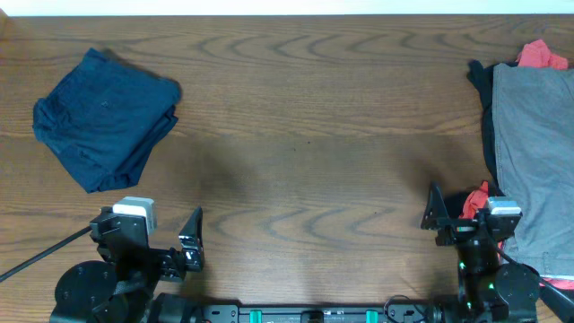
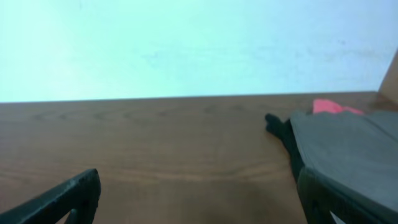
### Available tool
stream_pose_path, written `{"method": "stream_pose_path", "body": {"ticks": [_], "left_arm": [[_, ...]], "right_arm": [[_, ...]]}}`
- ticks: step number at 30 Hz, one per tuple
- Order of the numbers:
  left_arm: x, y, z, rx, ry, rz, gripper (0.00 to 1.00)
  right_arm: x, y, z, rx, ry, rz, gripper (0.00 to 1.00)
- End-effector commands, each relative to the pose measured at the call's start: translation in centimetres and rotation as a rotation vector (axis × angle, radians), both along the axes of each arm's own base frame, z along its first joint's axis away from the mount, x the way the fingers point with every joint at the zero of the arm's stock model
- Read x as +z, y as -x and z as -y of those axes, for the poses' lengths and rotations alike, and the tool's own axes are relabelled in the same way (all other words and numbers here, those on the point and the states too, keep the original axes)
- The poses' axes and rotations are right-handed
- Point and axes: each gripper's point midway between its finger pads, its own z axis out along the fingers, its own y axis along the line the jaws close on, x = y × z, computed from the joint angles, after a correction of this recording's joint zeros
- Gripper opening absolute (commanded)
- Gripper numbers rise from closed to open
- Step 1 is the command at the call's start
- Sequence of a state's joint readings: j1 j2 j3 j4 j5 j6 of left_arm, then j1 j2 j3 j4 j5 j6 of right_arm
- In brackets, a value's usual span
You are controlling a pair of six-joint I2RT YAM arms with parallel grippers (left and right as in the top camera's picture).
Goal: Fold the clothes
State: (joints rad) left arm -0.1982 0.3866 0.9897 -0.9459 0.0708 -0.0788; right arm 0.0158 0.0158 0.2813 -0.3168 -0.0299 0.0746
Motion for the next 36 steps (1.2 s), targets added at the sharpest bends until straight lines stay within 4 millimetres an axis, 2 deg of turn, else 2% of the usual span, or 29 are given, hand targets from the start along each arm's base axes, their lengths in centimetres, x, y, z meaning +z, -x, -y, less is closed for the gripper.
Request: {"method": "stream_pose_path", "body": {"ticks": [1,4,6,8,13,36], "left_arm": [[-0.1,0.0,-0.2,0.014,0.003,-0.003,0.98],[-0.1,0.0,-0.2,0.015,0.003,-0.003,0.98],[-0.1,0.0,-0.2,0.014,0.003,-0.003,0.98],[-0.1,0.0,-0.2,0.015,0.003,-0.003,0.98],[-0.1,0.0,-0.2,0.015,0.003,-0.003,0.98],[-0.1,0.0,-0.2,0.014,0.003,-0.003,0.98]], "right_arm": [[-0.4,-0.7,-0.2,0.017,0.036,0.048,0.99],[-0.3,-1.3,-0.2,0.016,0.081,0.123,0.99],[-1.1,-1.8,-0.2,0.014,0.092,0.151,0.99],[-2.9,-2.3,-0.3,0.018,0.089,0.14,0.99],[-7.1,-2.3,-0.8,0.055,0.087,-0.017,0.99],[-6.9,-2.3,-0.8,0.052,0.083,-0.011,0.99]]}}
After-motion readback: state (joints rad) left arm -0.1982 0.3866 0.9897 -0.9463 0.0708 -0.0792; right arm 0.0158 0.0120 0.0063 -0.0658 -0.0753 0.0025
